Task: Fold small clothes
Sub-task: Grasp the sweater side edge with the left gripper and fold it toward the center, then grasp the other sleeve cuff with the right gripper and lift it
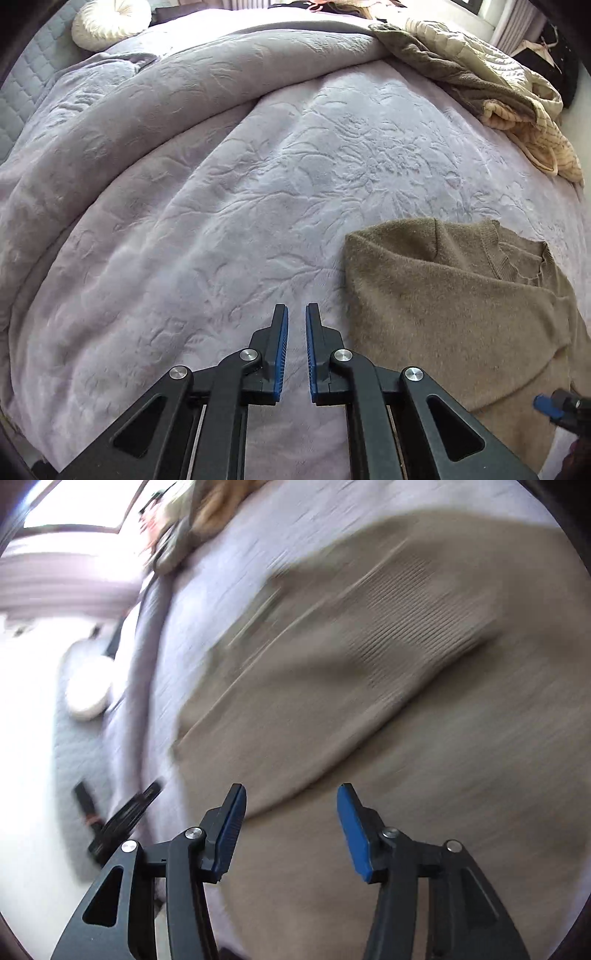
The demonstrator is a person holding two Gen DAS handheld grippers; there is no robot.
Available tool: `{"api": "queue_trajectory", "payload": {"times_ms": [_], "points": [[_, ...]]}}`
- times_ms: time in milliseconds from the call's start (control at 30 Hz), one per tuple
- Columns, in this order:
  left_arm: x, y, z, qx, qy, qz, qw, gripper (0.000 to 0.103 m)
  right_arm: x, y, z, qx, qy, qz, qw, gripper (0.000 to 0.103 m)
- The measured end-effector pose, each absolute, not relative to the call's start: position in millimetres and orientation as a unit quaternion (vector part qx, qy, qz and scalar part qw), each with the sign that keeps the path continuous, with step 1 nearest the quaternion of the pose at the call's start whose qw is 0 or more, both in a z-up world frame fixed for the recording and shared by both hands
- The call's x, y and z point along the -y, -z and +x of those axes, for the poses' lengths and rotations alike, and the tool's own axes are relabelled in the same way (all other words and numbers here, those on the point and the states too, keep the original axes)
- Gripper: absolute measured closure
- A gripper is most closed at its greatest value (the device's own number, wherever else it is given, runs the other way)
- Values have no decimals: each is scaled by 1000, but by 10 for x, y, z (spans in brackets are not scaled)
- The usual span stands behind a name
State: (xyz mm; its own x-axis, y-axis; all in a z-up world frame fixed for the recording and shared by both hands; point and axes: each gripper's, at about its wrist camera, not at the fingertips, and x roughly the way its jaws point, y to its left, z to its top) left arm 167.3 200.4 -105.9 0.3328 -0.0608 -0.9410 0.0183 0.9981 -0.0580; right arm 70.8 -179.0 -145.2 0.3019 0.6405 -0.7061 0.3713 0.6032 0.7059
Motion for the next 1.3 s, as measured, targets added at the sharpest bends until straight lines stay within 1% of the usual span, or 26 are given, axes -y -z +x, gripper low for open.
{"api": "queue_trajectory", "payload": {"times_ms": [133, 300, 367, 500, 533, 633, 800, 900, 933, 1000, 1033, 1100, 1167, 1300], "points": [[-2232, 1041, 1365, -585, 4, -48, 810, 92, 755, 1747, 924, -605, -173, 438, 642, 47], [-2415, 1054, 1024, -592, -14, -46, 804, 92, 173, 1973, 1212, -598, -163, 433, 654, 47], [-2504, 1080, 925, -599, -21, -49, 799, 92, 35, 1953, 1307, -592, -168, 418, 669, 47], [-2633, 1140, 818, -603, -33, -48, 795, 92, -368, 1858, 1459, -604, -211, 334, 692, 47], [-2652, 1156, 803, -606, -34, -51, 793, 92, -437, 1891, 1463, -612, -209, 309, 697, 47], [-2652, 1131, 744, -606, -30, -54, 793, 92, -395, 1948, 1381, -621, -203, 324, 684, 47], [-2478, 1040, 688, -606, -9, -55, 794, 92, -413, 1773, 1168, -642, -223, 275, 680, 47], [-2283, 972, 642, -608, 9, -52, 792, 92, -200, 1692, 1000, -652, -203, 270, 679, 47], [-2211, 950, 627, -608, 15, -49, 793, 88, -85, 1658, 920, -654, -194, 270, 680, 45], [-2060, 905, 594, -610, 18, -40, 791, 0, 160, 1575, 769, -656, -176, 269, 683, 45], [-1987, 856, 561, -602, 14, -35, 797, 3, 273, 1541, 710, -657, -166, 269, 685, 44], [-1812, 798, 524, -602, 36, -26, 797, 2, 533, 1465, 595, -659, -139, 266, 690, 41], [-1658, 773, 497, -605, 49, -21, 795, 2, 781, 1402, 493, -657, -112, 270, 695, 33], [-1345, 751, 426, -615, 69, -5, 786, 2, 1208, 1277, 304, -648, -65, 284, 703, 32]]}}
